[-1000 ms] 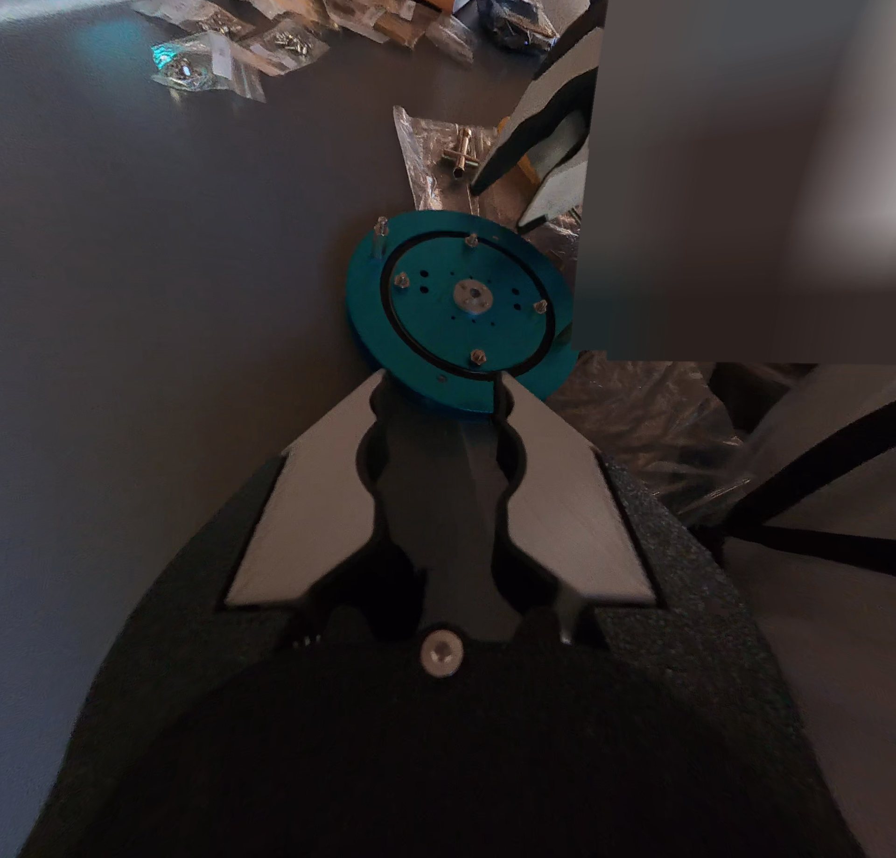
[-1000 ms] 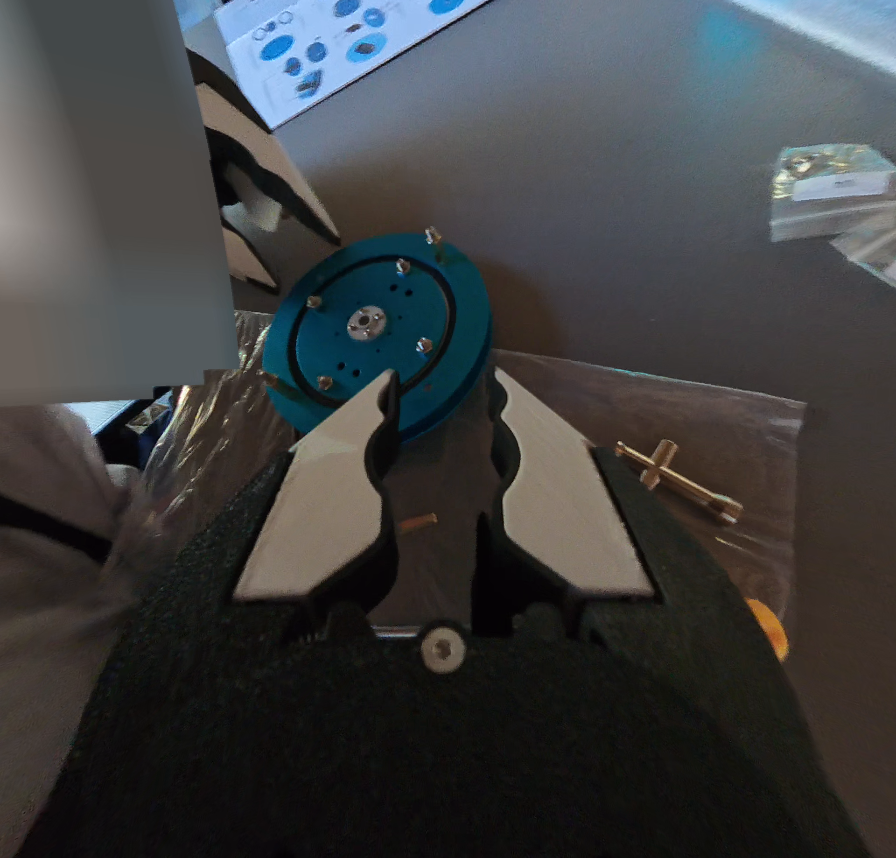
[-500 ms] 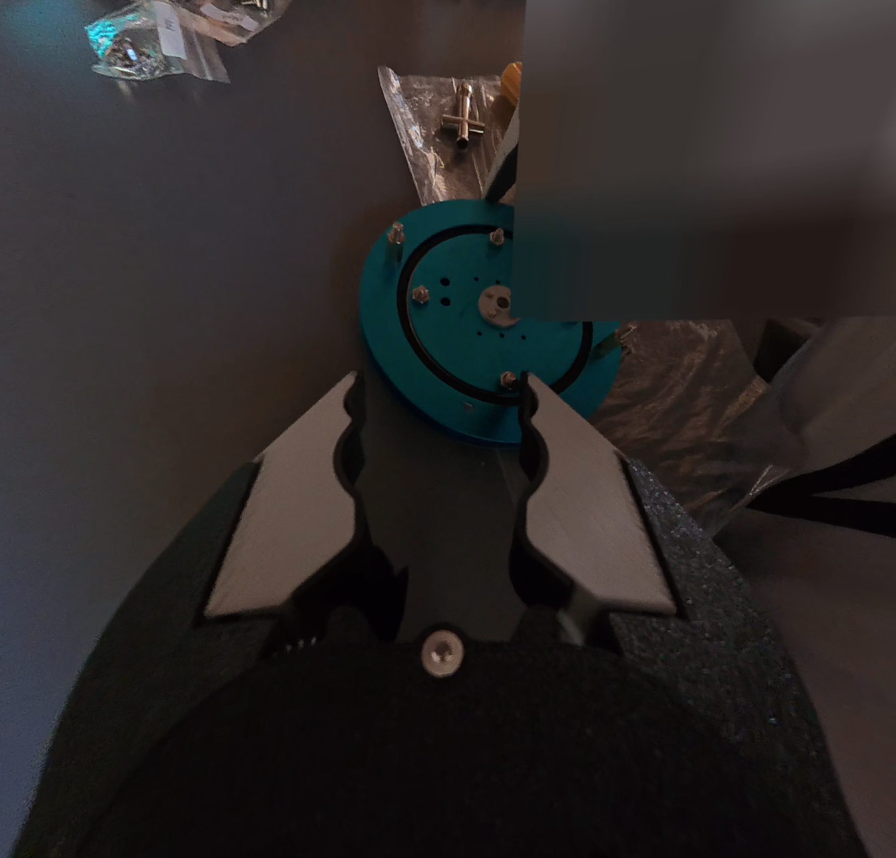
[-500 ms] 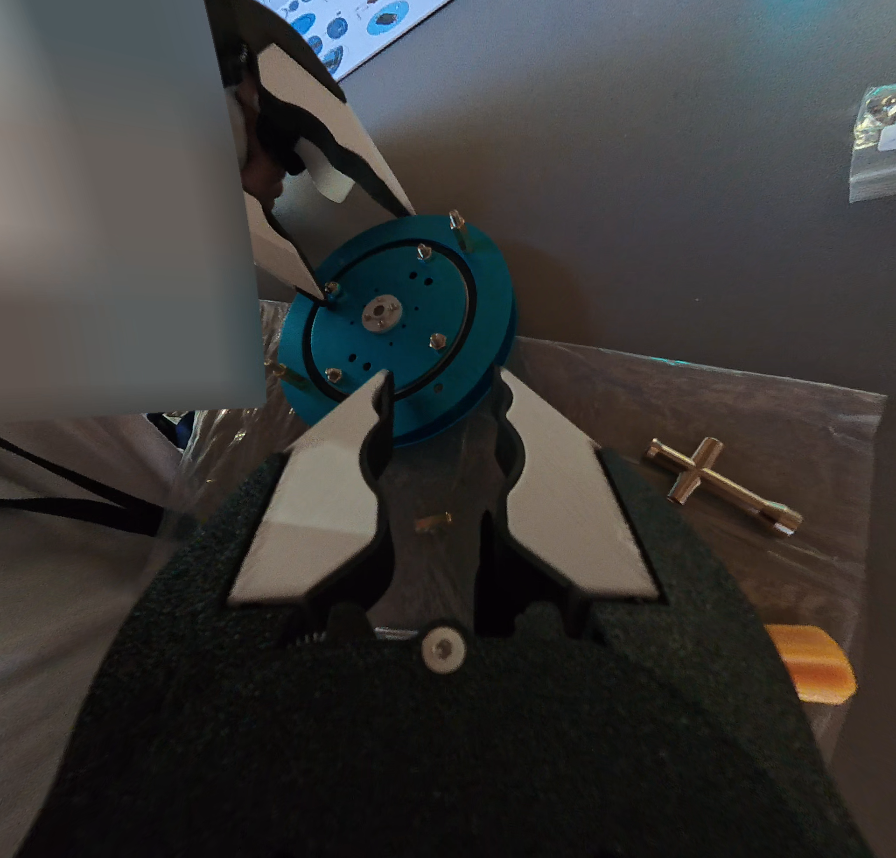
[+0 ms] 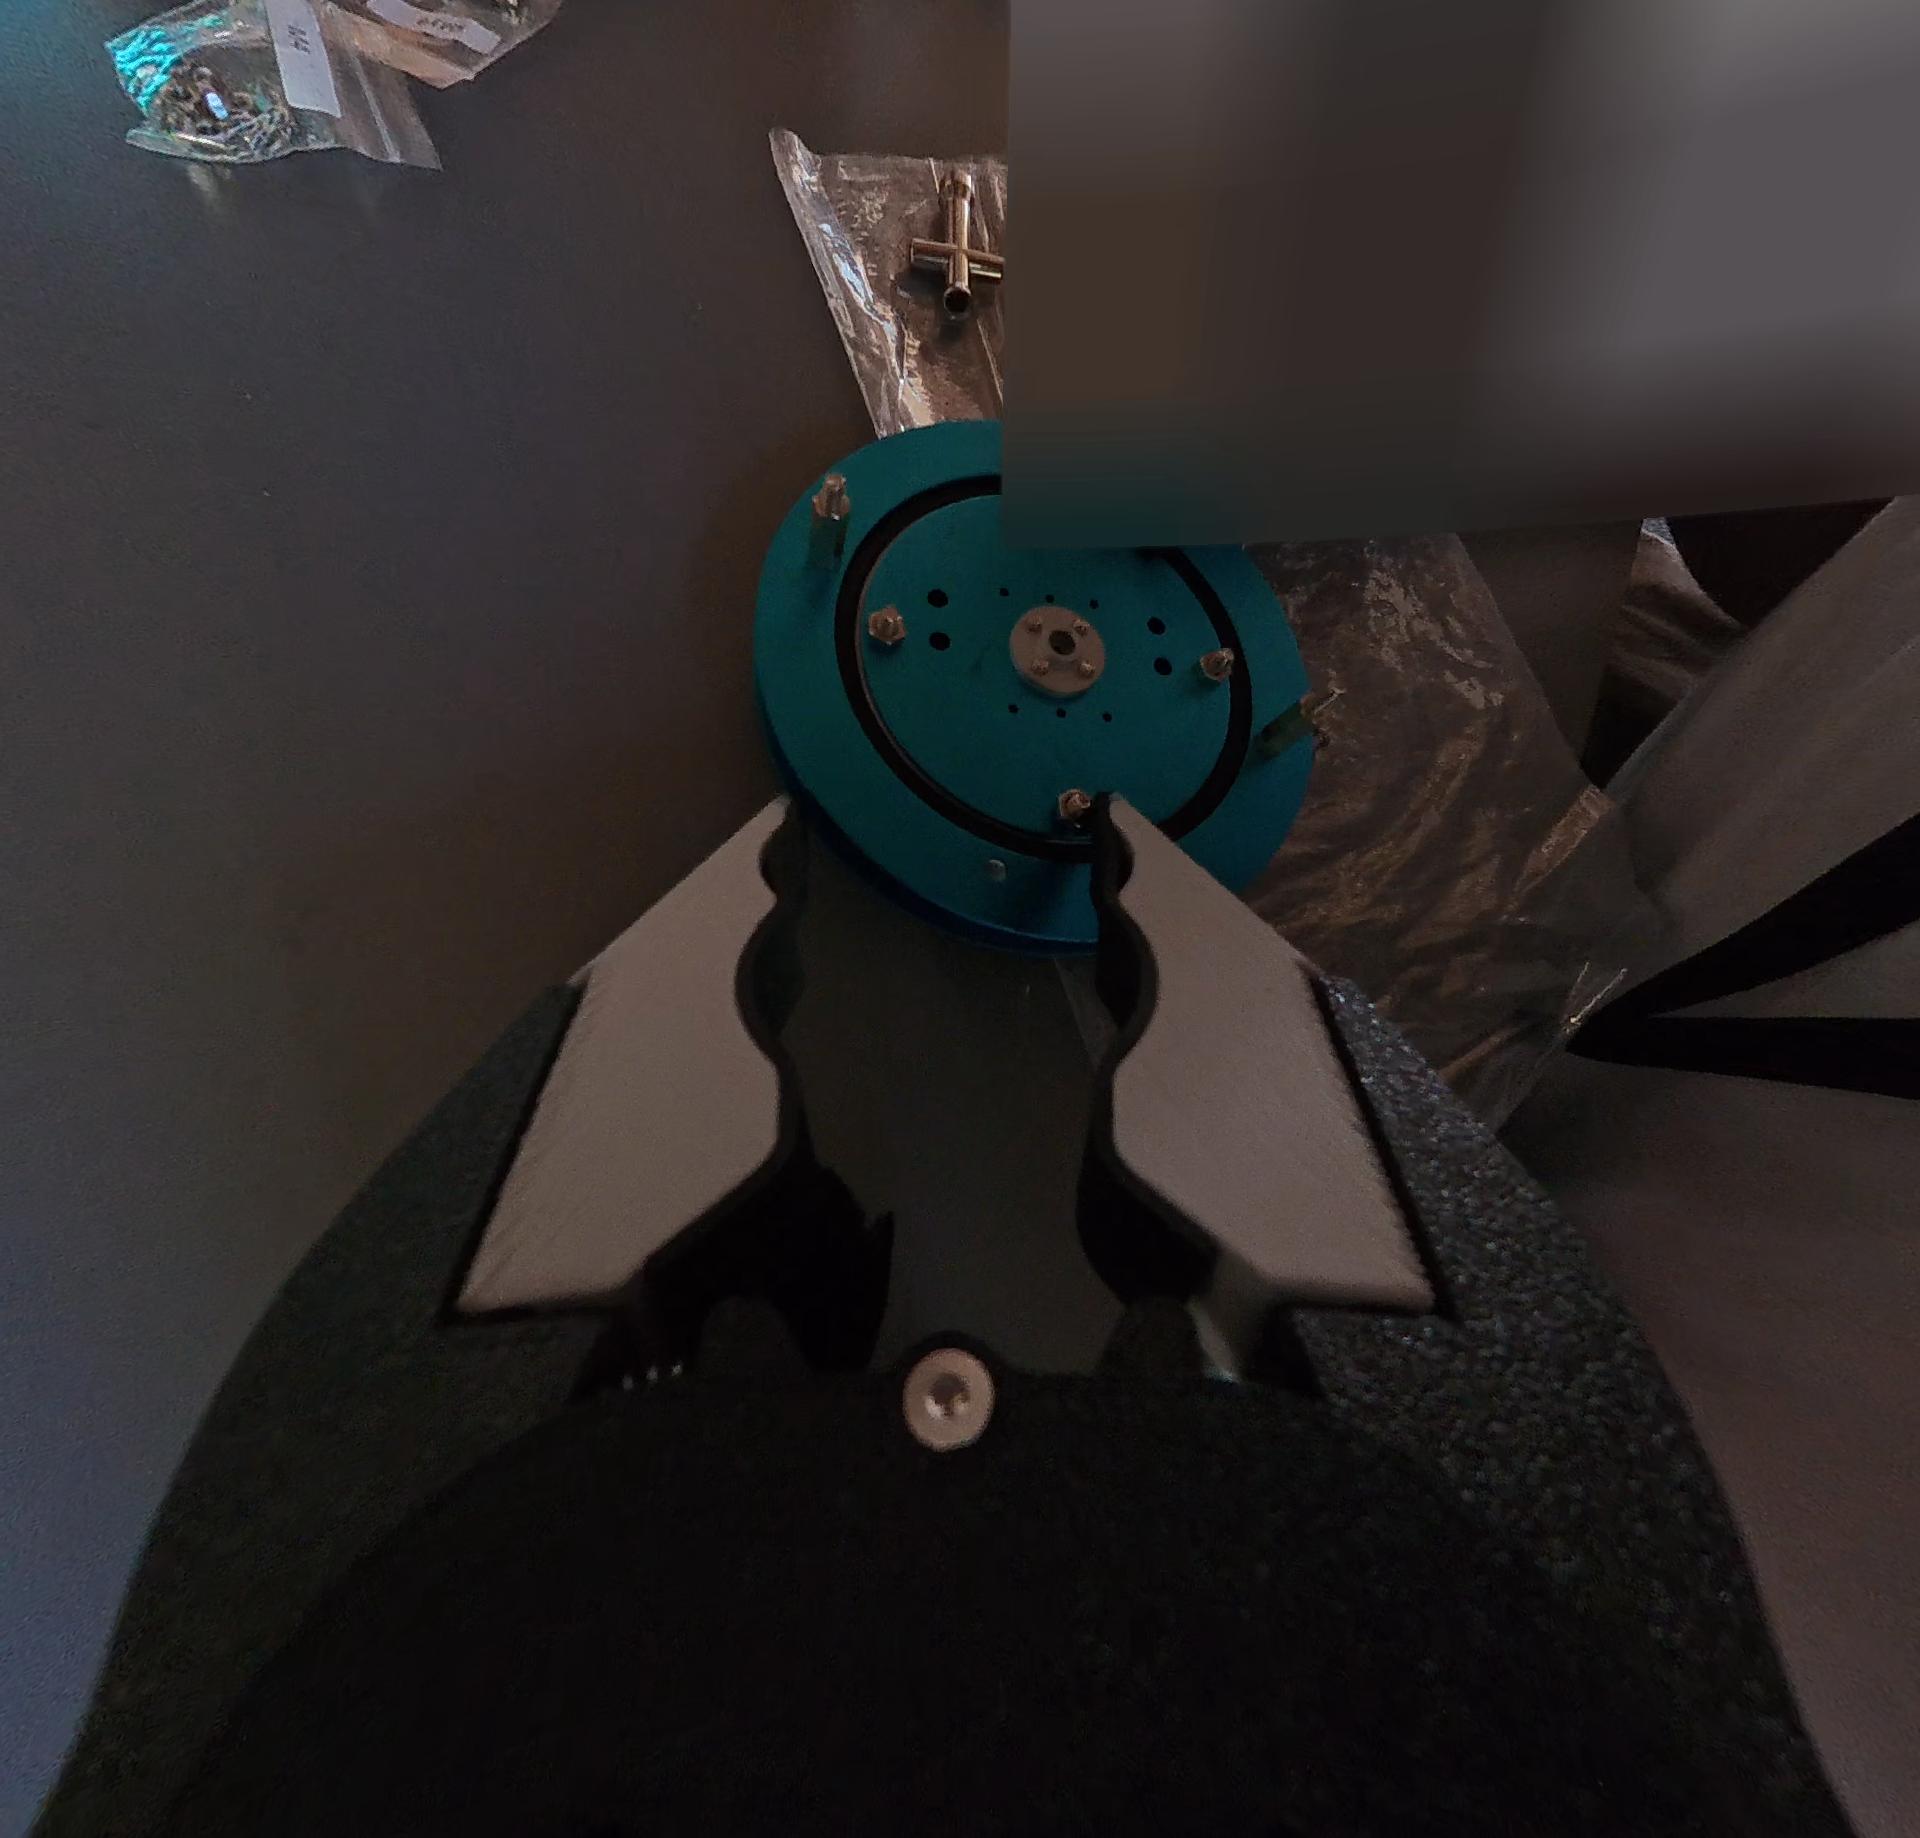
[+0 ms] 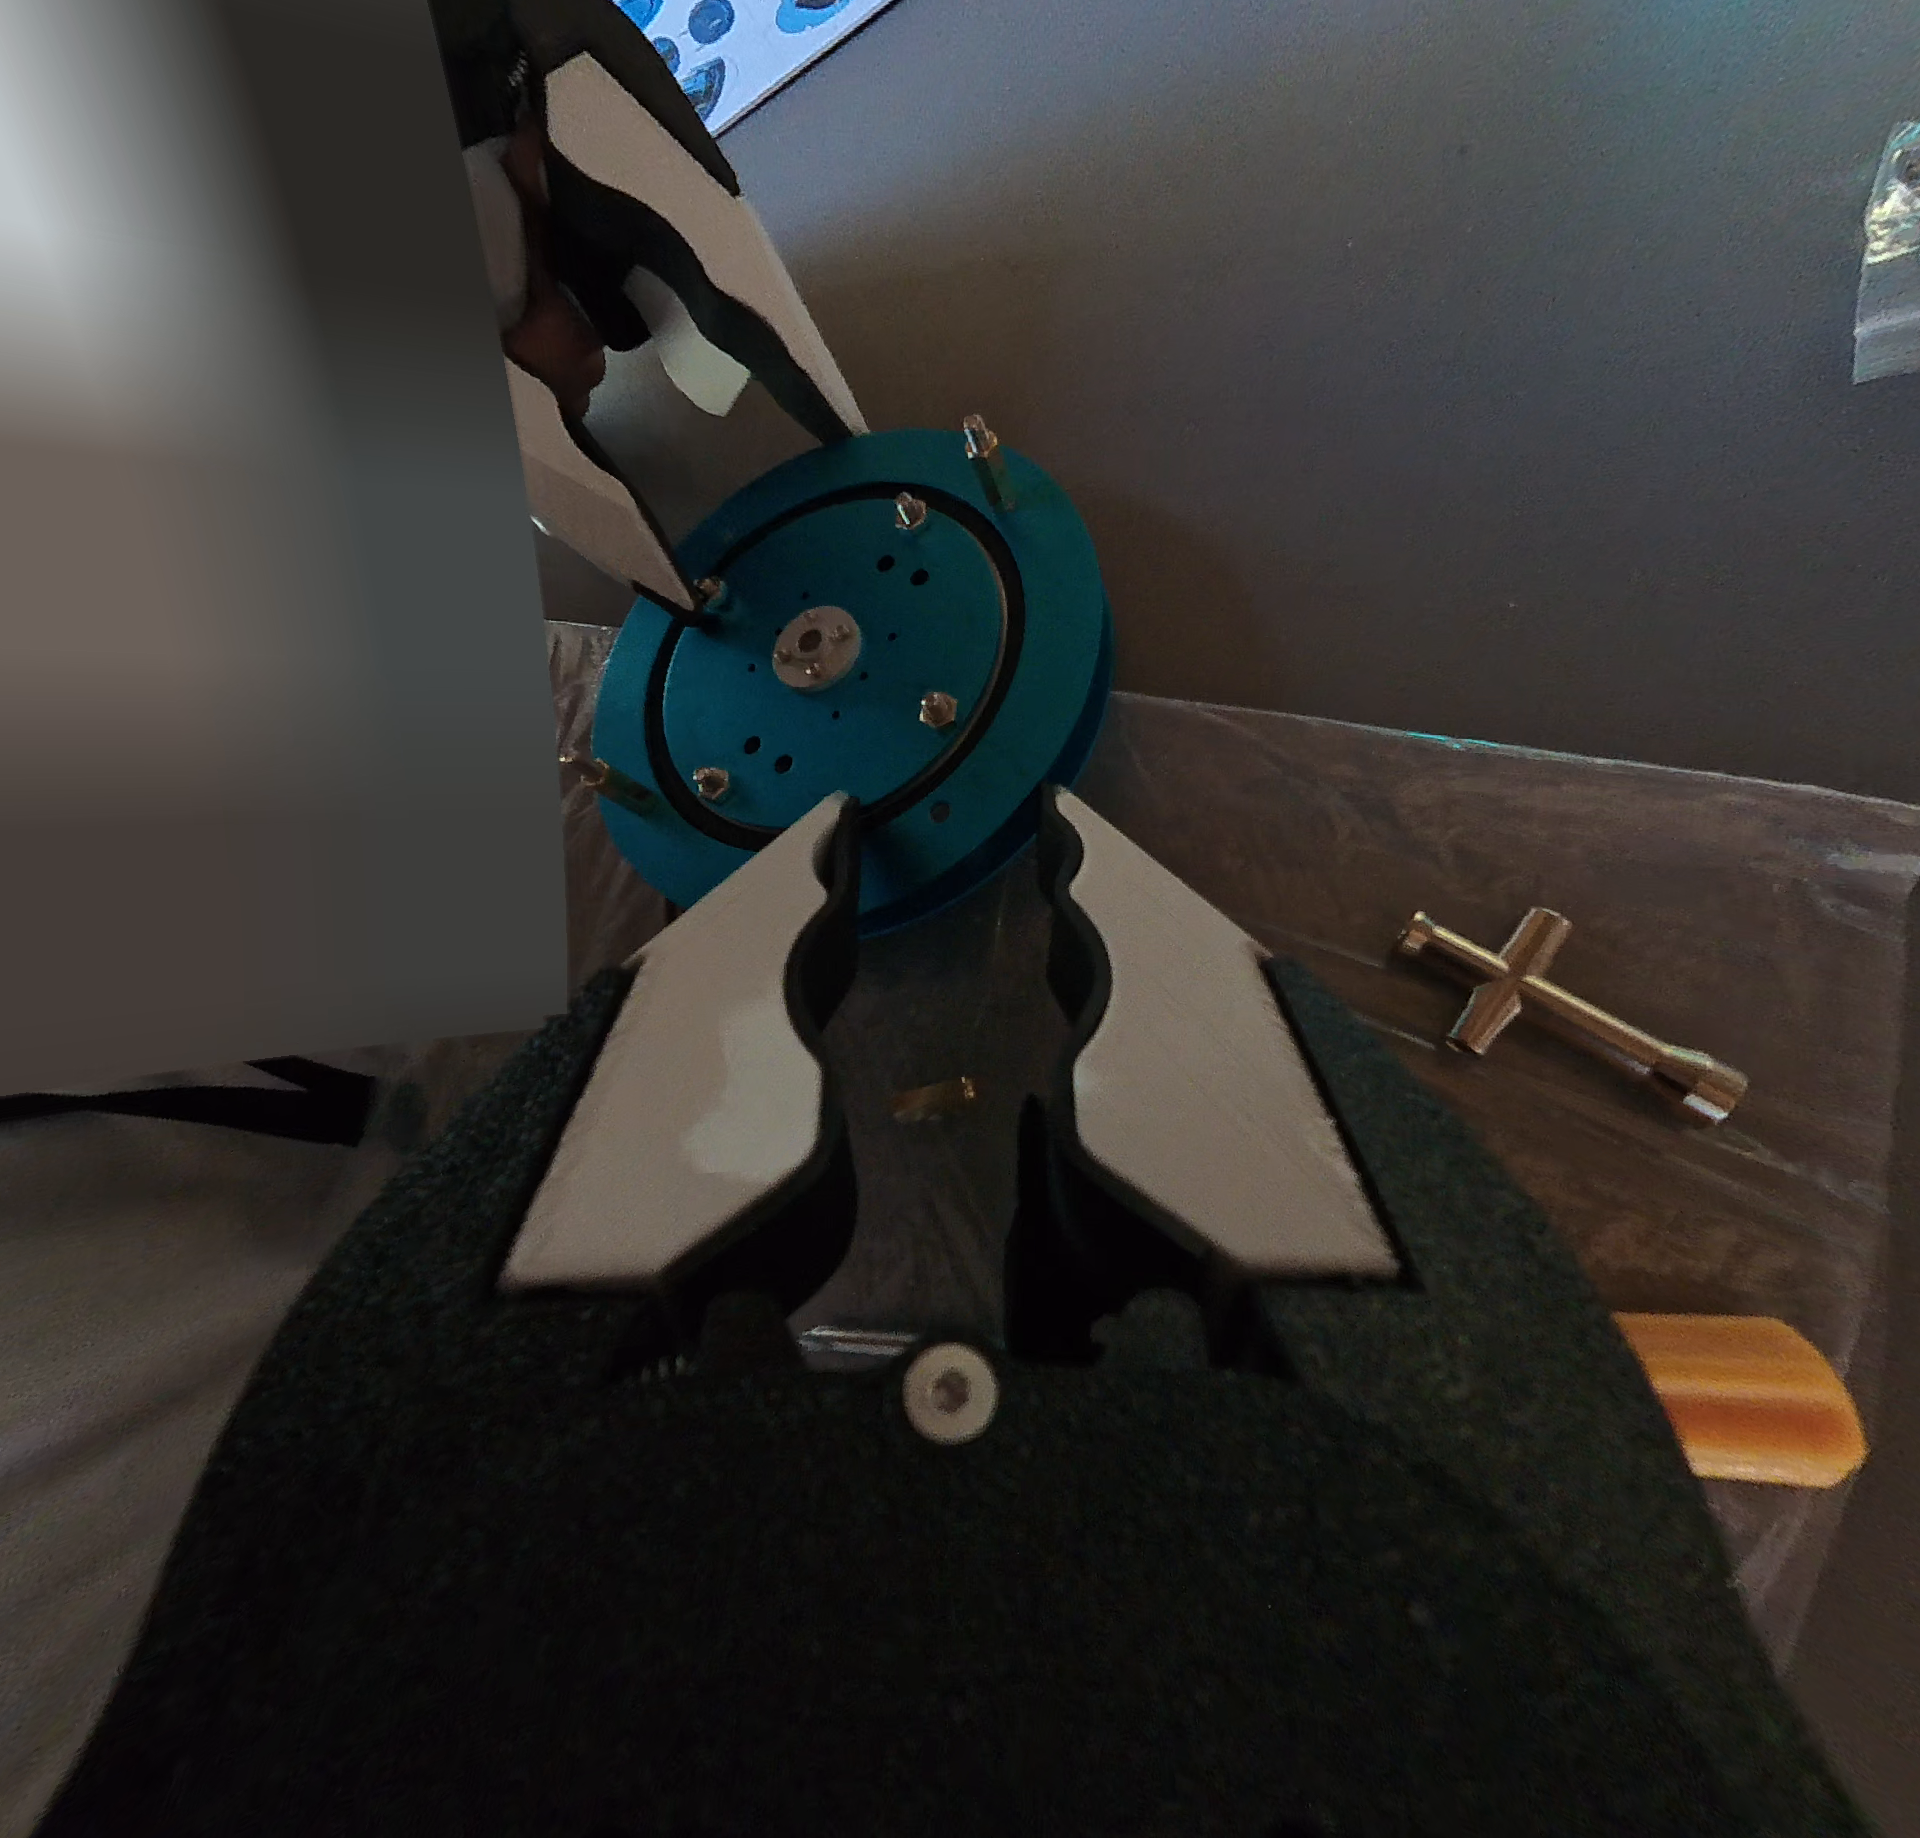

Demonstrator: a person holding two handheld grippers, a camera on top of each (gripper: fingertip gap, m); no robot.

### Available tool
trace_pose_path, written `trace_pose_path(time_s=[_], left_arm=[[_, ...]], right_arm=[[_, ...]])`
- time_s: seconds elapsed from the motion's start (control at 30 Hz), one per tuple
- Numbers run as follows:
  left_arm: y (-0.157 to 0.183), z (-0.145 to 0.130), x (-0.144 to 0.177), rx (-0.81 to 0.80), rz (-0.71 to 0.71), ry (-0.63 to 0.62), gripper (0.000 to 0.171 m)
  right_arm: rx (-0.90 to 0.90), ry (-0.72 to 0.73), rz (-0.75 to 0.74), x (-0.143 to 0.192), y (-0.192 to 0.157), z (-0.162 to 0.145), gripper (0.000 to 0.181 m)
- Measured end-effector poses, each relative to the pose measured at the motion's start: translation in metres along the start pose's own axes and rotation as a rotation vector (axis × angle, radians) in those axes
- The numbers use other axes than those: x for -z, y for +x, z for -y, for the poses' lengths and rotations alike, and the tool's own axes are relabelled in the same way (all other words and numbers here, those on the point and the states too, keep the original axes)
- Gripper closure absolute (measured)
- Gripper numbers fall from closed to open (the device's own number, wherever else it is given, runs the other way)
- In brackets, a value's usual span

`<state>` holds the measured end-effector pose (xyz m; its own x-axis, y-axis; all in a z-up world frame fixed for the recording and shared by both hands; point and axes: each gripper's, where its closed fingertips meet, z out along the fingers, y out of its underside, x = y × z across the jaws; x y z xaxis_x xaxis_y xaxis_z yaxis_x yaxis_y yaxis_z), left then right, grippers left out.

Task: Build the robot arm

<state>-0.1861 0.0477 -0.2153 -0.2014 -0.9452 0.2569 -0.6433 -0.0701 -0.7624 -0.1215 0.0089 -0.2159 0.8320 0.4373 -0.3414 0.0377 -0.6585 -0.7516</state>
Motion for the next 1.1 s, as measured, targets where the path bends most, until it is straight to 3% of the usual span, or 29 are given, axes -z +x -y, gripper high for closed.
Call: trace_pose_path(time_s=[0.6, 0.7, 0.77, 0.9, 1.0, 1.1], left_arm=[[-0.003, 0.001, 0.003, 0.044, 0.009, 0.021, 0.132], [-0.004, -0.001, 0.007, 0.045, 0.042, 0.034, 0.131], [-0.006, -0.001, 0.016, 0.023, 0.097, 0.053, 0.13], [0.009, 0.007, 0.034, -0.026, 0.145, 0.142, 0.131], [0.023, 0.003, 0.04, -0.089, 0.185, 0.157, 0.135], [0.031, -0.007, 0.042, -0.155, 0.266, 0.143, 0.143]], right_arm=[[0.048, -0.011, -0.038, 0.001, -0.001, -0.001, 0.144], [0.104, 0.068, -0.078, 0.02, -0.001, 0.01, 0.152], [0.132, 0.103, -0.017, 0.034, -0.018, 0.013, 0.151], [0.272, 0.038, -0.026, 0.031, -0.041, -0.002, 0.151], [0.305, -0.1, 0.089, 0.013, -0.071, -0.033, 0.153], [0.381, -0.151, 0.026, -0.002, -0.074, -0.046, 0.155]])
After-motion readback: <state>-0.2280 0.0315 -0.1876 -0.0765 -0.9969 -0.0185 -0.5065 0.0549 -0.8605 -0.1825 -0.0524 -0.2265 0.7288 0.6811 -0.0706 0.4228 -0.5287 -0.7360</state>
